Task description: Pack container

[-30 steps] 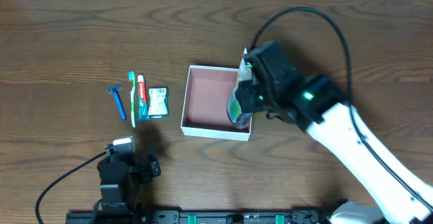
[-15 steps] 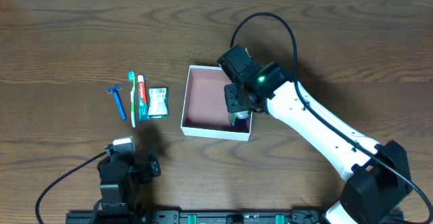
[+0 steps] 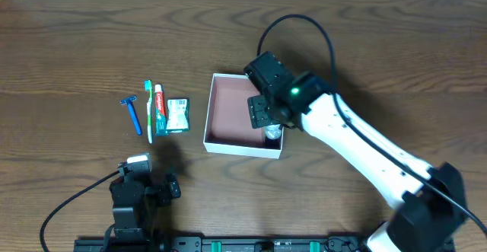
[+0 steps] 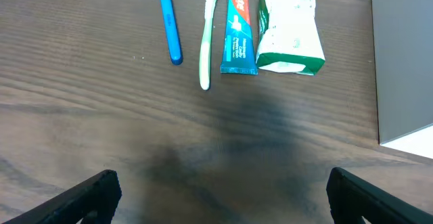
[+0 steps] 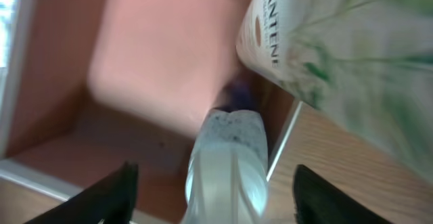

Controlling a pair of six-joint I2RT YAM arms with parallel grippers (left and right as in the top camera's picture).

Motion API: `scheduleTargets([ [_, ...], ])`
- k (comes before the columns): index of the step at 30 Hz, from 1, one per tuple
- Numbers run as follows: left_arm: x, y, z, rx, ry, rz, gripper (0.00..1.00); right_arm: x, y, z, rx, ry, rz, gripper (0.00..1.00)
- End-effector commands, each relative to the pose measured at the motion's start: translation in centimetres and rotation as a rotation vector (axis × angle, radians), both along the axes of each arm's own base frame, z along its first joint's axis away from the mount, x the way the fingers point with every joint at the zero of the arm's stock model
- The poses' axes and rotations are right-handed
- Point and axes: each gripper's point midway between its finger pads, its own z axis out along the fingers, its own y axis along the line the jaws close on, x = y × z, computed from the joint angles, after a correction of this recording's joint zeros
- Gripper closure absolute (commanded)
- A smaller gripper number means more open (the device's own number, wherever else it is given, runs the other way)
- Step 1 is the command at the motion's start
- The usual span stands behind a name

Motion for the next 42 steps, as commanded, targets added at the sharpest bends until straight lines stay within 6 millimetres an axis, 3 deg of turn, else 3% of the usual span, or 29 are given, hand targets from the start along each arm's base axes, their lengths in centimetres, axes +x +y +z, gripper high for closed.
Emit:
scheduleTargets([
  [1,-0.1,0.1,-0.5,-0.001,0.009,0.006,0.02,-0.2,-0.8,6.1,0.068,-0.148,0.044,0.18],
  [3,-0.1,0.1,-0.5,-0.001,0.009,0.006,0.02,-0.1,-2.8,8.8,0.08,-0.221,0.008,0.15],
  [9,-0.1,0.1,-0.5,-0.001,0.009,0.006,0.02,1.1,-12.7,15.9,0.081,-0.442,-0.256,0.06],
  [13,-0.1,0.1,-0.5,-0.001,0.009,0.006,0.02,1.5,-19.4,17.9,0.065,-0.507,-0.454,0.01],
  [16,-0.1,0.1,-0.5,-0.001,0.009,0.006,0.02,1.7,-23.1,17.9,0.064,-0.506,-0.564,0.01],
  [22,-0.1,0.2,-0.5,0.058,0.016,-0.034,0.02,2.2,-25.4,17.1,0.135,-0.457,-0.629,0.01],
  [25,0.6,-0.2,0.4,0.054,-0.033,-0.055,0.02,2.3,-25.9,16.9,0.128,-0.45,-0.644,0.01],
  [32,2.5,-4.8,4.1,-0.218,-0.202,-0.201,0.02,2.3,-25.8,16.8,0.134,-0.446,-0.64,0.01],
  [36,2.9,-5.5,7.4,-0.245,-0.296,-0.239,0.02,2.2,-25.8,16.7,0.132,-0.44,-0.64,0.01],
  [42,3.2,-4.9,14.8,-0.299,-0.358,-0.173,0.02,2.2,-25.8,16.7,0.132,-0.44,-0.64,0.01],
])
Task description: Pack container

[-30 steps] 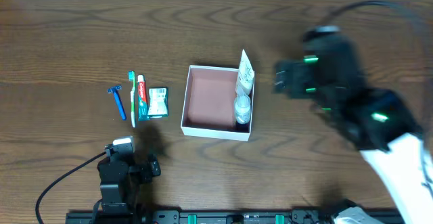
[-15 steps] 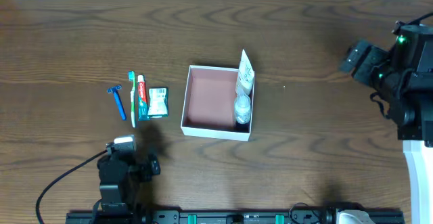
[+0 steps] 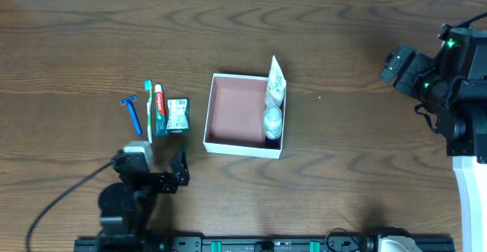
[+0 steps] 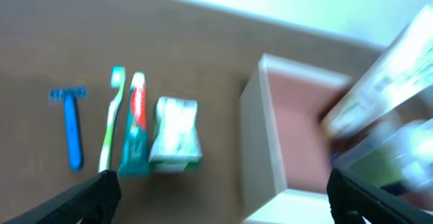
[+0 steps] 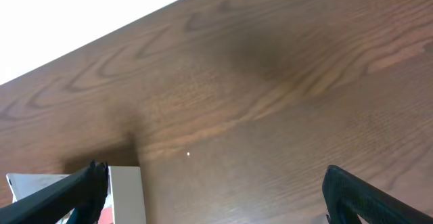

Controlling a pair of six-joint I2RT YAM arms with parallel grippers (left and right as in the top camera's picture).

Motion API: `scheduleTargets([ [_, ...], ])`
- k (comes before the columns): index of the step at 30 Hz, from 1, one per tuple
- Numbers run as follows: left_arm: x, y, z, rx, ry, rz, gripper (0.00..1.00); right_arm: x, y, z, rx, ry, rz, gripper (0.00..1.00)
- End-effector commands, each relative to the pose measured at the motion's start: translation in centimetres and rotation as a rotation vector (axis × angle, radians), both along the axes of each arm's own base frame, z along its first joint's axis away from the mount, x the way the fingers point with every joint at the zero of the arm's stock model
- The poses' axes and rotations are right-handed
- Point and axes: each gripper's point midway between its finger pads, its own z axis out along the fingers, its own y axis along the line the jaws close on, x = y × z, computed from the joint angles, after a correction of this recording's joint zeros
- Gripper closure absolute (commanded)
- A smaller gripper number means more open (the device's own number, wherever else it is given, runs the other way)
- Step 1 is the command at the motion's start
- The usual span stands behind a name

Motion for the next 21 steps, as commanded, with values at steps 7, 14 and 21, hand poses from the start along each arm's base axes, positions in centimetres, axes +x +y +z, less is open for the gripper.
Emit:
scheduleTargets([
  [7,2.6,3.3,6.6,0.134,0.264,0.146,0.02,0.1,-0.1,0.2,0.001,-0.004,0.002,0.01],
  [14,8.0,6.1,4.0,0.195,0.551,0.191,0.02,0.1,-0.1,0.2,0.001,-0.004,0.002,0.01],
  [21,11.0,12.2,-1.4,0.05,0.754,0.32,0.02,0.1,-0.1,0.2,0.001,-0.004,0.002,0.01],
])
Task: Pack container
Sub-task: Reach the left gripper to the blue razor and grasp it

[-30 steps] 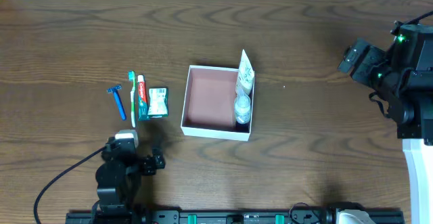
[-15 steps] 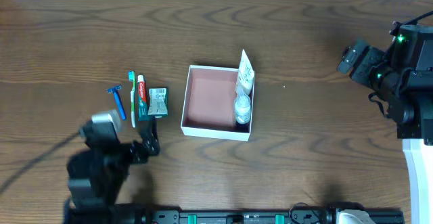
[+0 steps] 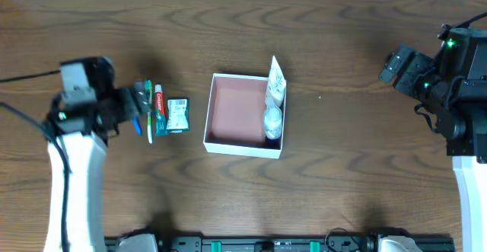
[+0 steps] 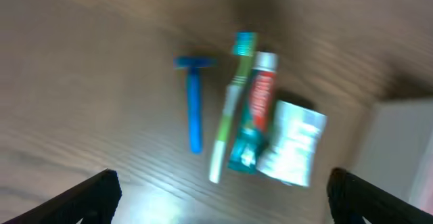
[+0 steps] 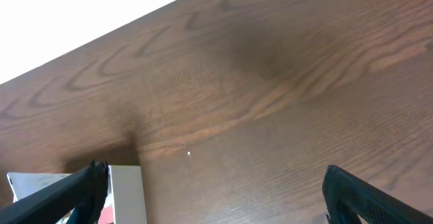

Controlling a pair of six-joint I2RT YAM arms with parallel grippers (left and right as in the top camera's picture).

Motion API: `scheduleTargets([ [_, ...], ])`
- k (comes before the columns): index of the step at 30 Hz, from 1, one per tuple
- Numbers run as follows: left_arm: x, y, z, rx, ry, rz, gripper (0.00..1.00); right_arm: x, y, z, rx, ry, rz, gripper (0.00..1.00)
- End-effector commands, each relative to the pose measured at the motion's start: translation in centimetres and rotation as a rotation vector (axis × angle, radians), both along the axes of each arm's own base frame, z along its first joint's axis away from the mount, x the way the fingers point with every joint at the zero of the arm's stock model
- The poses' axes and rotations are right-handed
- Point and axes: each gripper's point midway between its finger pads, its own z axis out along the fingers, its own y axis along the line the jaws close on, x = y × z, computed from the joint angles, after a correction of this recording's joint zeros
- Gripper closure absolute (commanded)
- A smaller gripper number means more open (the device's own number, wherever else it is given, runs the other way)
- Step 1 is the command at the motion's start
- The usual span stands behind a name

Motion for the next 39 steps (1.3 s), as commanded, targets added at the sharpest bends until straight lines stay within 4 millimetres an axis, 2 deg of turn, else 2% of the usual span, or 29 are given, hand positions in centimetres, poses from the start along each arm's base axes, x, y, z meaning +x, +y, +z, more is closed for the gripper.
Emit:
scheduleTargets([
  [1,0.9,2.4,-1.9,-0.047,0.042,0.051,0.02,0.0,-0.1,0.3,-0.001,-0.005,-0.001,0.01],
  [3,1.2,3.7,-3.8,-0.063,0.079,0.084,0.02,0.0,-0.1,0.3,-0.001,-0.005,-0.001,0.01],
  [6,1.8,4.5,-6.1,-0.077,0.119,0.102,0.02,0.0,-0.1,0.3,-0.001,-0.005,-0.001,0.01],
  [16,3.1,5.0,-12.7,-0.11,0.227,0.099,0.01,0.0,-0.1,0.3,-0.001,-0.005,-0.001,0.01],
  [20,3.2,5.0,-14.7,-0.121,0.258,0.099,0.02,0.0,-0.1,0.3,-0.001,-0.005,-0.001,0.01],
  [24,3.4,5.1,-15.9,-0.122,0.273,0.092,0.12,0.0,-0.1,0.3,-0.001,-0.005,-0.001,0.01],
  [26,3.5,5.1,-16.2,-0.123,0.275,0.092,0.23,0.0,-0.1,0.3,-0.001,-0.005,-0.001,0.01],
  [33,3.5,5.1,-16.9,-0.116,0.287,0.064,0.5,0.0,-0.1,0.3,-0.001,-0.005,-0.001,0.01],
  [39,3.4,5.0,-17.1,-0.104,0.295,0.026,0.55,0.0,-0.1,0.3,-0.001,-0.005,-0.001,0.01],
])
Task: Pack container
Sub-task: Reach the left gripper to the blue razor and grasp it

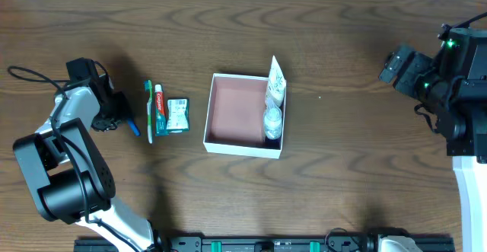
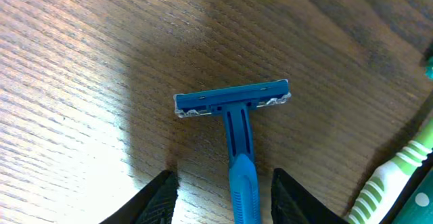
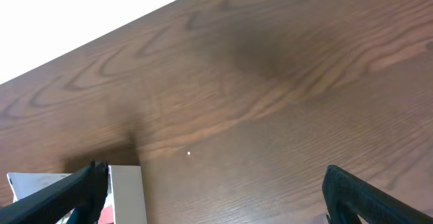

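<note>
A blue razor (image 2: 233, 109) lies on the table, head away from me. My left gripper (image 2: 230, 200) stands open low over it, one finger (image 2: 160, 198) on each side of the handle without touching it. From overhead, the left gripper (image 1: 114, 116) hides most of the razor (image 1: 135, 128). To its right lie a green toothbrush (image 1: 149, 111), a toothpaste tube (image 1: 159, 109) and a green packet (image 1: 177, 115). The white box (image 1: 217, 115) holds a tube (image 1: 275, 81) and a bottle (image 1: 272, 121) along its right wall. My right gripper (image 1: 397, 64) hangs open at the far right.
The right wrist view shows bare wood and the box corner (image 3: 126, 190) at lower left, with the table's far edge above. The toothbrush (image 2: 399, 176) lies close to the right of the left gripper. The left arm's cable (image 1: 30, 73) loops at the far left.
My left gripper was higher above the row of toiletries; now it is low at the razor, with its open fingers on either side of the handle. The right arm has not moved.
My right gripper was open around the bottle inside the box, beside the tube, while the left rested near the front edge. Then the right was off at the far right, with bottle and tube left in the box. The left was raised, then over the toiletries, now at the razor.
</note>
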Controlling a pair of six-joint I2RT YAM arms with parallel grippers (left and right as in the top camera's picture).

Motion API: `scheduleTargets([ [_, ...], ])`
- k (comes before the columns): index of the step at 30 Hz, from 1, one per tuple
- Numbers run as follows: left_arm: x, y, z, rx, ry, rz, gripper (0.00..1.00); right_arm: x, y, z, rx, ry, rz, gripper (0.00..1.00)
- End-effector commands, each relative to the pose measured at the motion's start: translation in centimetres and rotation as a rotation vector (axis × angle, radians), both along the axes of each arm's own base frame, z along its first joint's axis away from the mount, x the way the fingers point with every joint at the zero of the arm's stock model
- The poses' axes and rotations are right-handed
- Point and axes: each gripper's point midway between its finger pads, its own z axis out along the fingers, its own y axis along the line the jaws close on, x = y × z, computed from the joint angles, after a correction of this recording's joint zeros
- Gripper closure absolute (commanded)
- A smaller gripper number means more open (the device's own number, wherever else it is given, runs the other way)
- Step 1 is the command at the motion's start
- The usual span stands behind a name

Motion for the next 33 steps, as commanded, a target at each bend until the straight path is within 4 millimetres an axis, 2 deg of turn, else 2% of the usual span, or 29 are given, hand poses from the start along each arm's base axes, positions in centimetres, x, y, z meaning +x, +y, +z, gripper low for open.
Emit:
scheduleTargets([
  [1,-0.1,0.0,-0.8,-0.002,0.022,-0.048,0.55,0.0,-0.1,0.3,-0.001,-0.006,-0.001,0.01],
  [5,-1.0,-0.1,-0.9,0.001,0.061,-0.045,0.58,0.0,-0.1,0.3,-0.001,-0.006,-0.001,0.01],
  [8,-1.3,-0.2,-1.0,-0.017,0.075,0.029,0.58,0.0,-0.1,0.3,-0.001,-0.006,-0.001,0.01],
  [17,-1.0,0.0,-1.0,-0.024,0.064,0.087,0.58,0.0,-0.1,0.3,-0.001,-0.006,-0.001,0.01],
  [18,-0.9,0.0,-1.0,-0.023,0.06,0.087,0.59,0.0,-0.1,0.3,-0.001,-0.006,-0.001,0.01],
  [19,-0.8,0.0,-1.0,-0.022,0.056,0.088,0.65,0.0,-0.1,0.3,-0.001,-0.006,-0.001,0.01],
  [21,-0.6,0.1,-0.9,-0.018,0.045,0.088,0.72,0.0,-0.1,0.3,-0.001,-0.006,-0.001,0.01],
  [26,0.0,0.3,-0.8,-0.011,0.022,0.088,0.73,0.0,-0.1,0.3,-0.001,-0.006,-0.001,0.01],
  [33,0.1,0.4,-0.6,-0.008,0.016,0.084,0.86,0.0,-0.1,0.3,-0.001,-0.006,-0.001,0.01],
])
